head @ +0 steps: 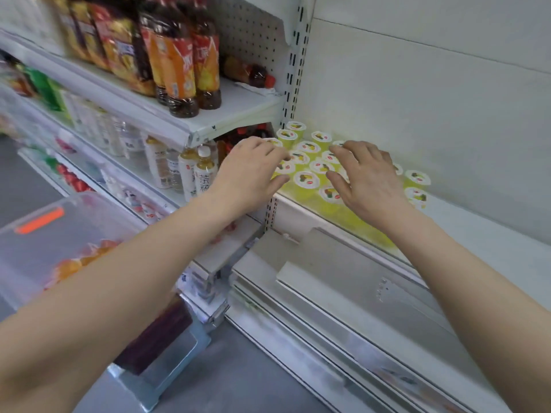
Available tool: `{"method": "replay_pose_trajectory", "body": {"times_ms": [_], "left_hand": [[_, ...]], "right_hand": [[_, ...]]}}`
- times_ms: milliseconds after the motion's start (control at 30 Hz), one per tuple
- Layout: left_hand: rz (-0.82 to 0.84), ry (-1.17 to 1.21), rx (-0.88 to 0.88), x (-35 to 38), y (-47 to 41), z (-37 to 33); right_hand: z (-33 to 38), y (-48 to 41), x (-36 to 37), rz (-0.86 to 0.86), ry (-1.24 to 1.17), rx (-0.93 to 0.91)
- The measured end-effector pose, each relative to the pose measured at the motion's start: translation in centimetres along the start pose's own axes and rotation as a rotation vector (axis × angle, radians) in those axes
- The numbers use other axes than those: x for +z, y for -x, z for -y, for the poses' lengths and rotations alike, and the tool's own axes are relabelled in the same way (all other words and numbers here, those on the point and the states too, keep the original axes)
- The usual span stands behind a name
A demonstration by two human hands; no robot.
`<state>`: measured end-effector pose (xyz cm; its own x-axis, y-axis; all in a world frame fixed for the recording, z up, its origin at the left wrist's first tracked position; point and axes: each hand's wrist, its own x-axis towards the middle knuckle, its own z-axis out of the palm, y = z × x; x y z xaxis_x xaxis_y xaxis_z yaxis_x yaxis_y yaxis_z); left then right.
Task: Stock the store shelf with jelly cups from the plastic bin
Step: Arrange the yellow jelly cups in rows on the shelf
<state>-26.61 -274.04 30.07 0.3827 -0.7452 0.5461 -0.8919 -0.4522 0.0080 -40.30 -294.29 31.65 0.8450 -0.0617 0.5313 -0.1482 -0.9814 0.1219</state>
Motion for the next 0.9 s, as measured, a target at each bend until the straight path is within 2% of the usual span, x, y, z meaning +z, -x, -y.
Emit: {"method": "replay_pose_trajectory", "body": {"times_ms": [233,400,533,600,733,900], "left_hand": [[0.068,-0.069,-0.147,-3.2,8.8,13.2],[0.115,-0.099,-0.294,-4.1,17.6,21.4],[0.193,-0.072,-0.462,-3.4,25.3,25.4],[0.259,-0.05,-0.564,-2.6,28.9,26.5],[0.438,0.053,-0.739,0.0,35.0,28.1],[0.537,0.033,-0.771,2.3,39.1,27.8]], "right_hand": [[13.8,-5.4,5.0,-0.027,-0.101,-0.17],[23.6,-6.9,10.2,0.042,-0.198,-0.274],[29.9,-6.5,14.4,0.096,-0.302,-0.316],[32.3,-6.1,16.5,0.18,-0.348,-0.362],[35.6,-5.3,20.7,0.458,-0.361,-0.472],[37.8,-5.4,25.7,0.865,-0.275,-0.574]]}}
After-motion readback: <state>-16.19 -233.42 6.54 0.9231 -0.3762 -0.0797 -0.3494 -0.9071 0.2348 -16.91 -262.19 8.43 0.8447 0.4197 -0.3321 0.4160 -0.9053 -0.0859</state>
